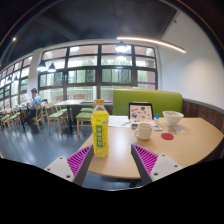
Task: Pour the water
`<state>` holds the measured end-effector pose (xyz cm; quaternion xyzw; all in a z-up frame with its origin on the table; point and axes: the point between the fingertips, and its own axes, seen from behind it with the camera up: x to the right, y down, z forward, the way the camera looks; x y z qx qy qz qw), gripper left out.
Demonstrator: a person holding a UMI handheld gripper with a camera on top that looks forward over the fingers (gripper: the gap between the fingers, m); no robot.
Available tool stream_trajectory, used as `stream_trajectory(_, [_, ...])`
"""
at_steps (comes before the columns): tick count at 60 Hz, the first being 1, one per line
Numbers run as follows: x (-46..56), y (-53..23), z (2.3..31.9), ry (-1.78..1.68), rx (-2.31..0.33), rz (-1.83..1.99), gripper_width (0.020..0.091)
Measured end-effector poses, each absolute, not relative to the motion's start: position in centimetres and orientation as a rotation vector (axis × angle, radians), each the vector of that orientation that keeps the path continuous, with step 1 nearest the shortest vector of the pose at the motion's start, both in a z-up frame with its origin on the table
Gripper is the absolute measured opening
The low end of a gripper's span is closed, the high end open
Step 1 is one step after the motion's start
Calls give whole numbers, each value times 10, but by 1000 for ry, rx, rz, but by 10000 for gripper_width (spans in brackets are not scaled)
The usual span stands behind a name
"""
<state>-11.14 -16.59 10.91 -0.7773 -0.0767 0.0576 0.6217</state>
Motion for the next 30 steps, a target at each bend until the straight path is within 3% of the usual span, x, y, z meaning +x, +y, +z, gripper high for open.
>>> stream_trajectory(15, [-181,-83,105,-209,-1779,97,802])
stream_trajectory(28, [-183,-14,97,-202,-1723,-2,787])
stream_trajectory(30, [-182,-6,94,-203,-1719,-30,552])
